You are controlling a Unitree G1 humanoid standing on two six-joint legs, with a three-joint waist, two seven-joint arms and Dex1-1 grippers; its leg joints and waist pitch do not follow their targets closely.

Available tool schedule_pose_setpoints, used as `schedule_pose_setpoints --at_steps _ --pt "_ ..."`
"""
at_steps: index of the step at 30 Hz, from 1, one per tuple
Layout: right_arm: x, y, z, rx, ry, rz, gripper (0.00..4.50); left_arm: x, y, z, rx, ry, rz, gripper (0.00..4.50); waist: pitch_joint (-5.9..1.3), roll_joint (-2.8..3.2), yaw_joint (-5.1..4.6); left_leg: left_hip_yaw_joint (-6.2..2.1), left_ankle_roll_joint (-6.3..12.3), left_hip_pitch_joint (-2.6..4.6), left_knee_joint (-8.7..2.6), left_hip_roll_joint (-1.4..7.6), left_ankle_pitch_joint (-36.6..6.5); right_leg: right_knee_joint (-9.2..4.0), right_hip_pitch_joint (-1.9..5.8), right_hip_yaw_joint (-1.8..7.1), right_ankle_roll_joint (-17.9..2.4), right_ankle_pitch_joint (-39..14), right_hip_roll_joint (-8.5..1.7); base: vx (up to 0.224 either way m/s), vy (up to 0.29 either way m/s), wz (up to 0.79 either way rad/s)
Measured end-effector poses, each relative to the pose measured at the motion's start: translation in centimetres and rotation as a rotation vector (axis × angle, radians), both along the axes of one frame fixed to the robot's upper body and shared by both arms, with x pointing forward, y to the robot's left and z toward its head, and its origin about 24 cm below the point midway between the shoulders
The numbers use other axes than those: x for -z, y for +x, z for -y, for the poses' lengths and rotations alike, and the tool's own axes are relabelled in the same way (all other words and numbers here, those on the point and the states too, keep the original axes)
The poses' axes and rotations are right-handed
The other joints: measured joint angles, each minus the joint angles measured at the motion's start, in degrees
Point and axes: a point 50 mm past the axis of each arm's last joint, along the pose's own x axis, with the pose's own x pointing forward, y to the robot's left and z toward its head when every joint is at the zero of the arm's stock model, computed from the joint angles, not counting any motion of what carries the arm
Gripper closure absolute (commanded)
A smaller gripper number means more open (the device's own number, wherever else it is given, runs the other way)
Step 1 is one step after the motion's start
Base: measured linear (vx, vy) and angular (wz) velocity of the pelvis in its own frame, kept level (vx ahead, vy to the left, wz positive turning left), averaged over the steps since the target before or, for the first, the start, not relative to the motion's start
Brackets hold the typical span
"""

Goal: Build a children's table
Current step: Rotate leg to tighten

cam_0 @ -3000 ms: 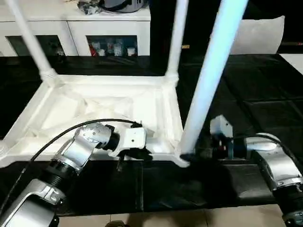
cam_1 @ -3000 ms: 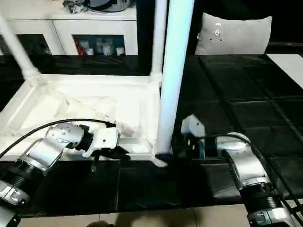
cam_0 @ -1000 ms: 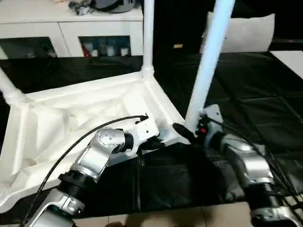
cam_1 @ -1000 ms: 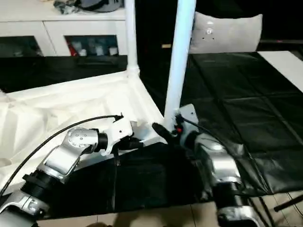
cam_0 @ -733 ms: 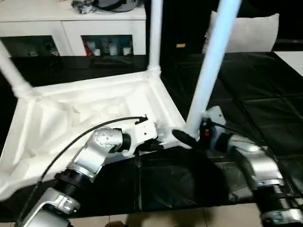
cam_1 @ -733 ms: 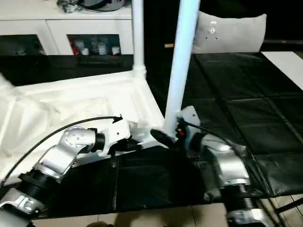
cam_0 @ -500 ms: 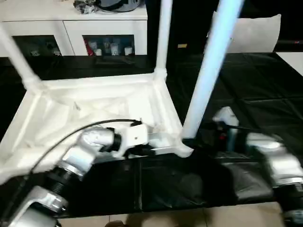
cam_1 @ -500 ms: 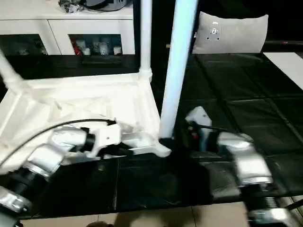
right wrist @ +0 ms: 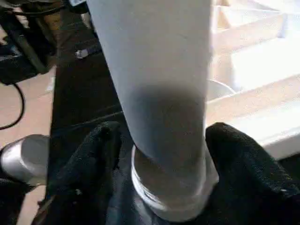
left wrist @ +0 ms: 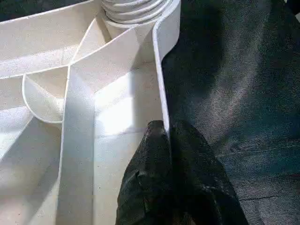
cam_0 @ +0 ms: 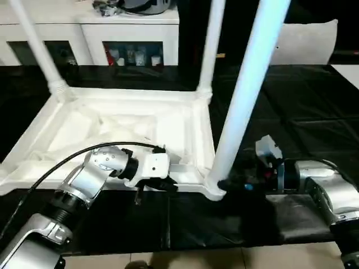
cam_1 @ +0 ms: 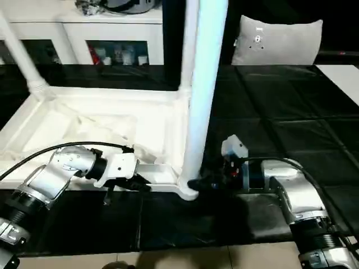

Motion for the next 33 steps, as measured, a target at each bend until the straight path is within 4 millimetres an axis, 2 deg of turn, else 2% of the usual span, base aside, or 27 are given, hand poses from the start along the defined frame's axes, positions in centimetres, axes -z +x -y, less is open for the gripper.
schedule_pose_setpoints --at_steps 3,8,18,22,27,28,31,33 --pt "0.1 -0.1 -0.2 -0.008 0.009 -0.004 1.78 0.0 -0.1 0.0 0.014 0.001 -0.005 4.50 -0.01 -0.02 0.15 0.00 0.00 -0.01 0.00 0.00 0.00 0.00 0.00 0.00 0.00 0.00 0.00 0.000 0.000 0.00" --pt "0.2 0.0 -0.3 -0.004 0.014 0.001 2.39 0.0 -0.1 0.0 0.017 0.001 -0.008 4.50 -0.02 -0.05 0.17 0.00 0.00 0.00 0.00 0.00 0.00 0.01 0.00 0.00 0.00 0.00 0.00 0.000 0.000 0.00" --pt "0.5 -0.3 -0.7 0.021 0.026 -0.005 2.54 0.2 -0.4 -0.1 -0.022 -0.025 -0.048 4.50 -0.10 -0.25 -0.06 0.01 -0.01 0.10 -0.01 0.02 0.00 0.07 0.04 0.00 0.01 -0.03 0.01 0.000 0.000 0.00" --pt "0.7 -0.2 -1.4 0.108 0.035 -0.022 2.55 0.4 -0.4 -0.1 -0.144 -0.060 -0.111 4.50 -0.10 -0.26 -0.33 0.04 -0.01 0.13 0.02 0.01 0.01 0.17 0.10 0.03 -0.01 -0.03 0.00 0.000 0.000 0.00" --pt "1.2 1.4 -2.3 0.416 0.036 -0.013 2.55 1.0 0.5 1.3 -0.323 -0.095 -0.083 4.50 -0.13 -0.32 -2.34 0.04 -0.02 0.29 0.41 0.02 0.01 0.29 0.30 0.09 0.32 -0.22 -0.03 0.000 0.000 0.00" --pt "1.2 2.0 -2.8 0.492 0.019 -0.001 2.55 1.1 0.7 1.8 -0.365 -0.103 -0.068 4.50 -0.12 -0.32 -3.18 0.04 -0.02 0.29 0.46 0.01 0.01 0.26 0.29 0.08 0.33 -0.23 -0.05 0.000 0.000 0.00" --pt "1.3 3.8 -4.5 0.711 0.005 0.009 2.55 1.4 1.6 3.2 -0.470 -0.119 -0.028 4.50 -0.14 -0.34 -4.78 -0.01 -0.02 0.31 0.52 0.00 0.01 0.12 0.25 0.02 0.34 -0.23 -0.06 0.000 0.000 0.00" --pt "1.3 4.6 -5.1 0.796 -0.016 0.030 2.55 1.5 1.9 4.0 -0.517 -0.131 -0.017 4.50 -0.14 -0.34 -5.04 -0.14 -0.02 0.25 0.50 0.00 0.01 -0.13 0.25 -0.12 0.34 -0.23 -0.05 0.000 0.000 0.00"
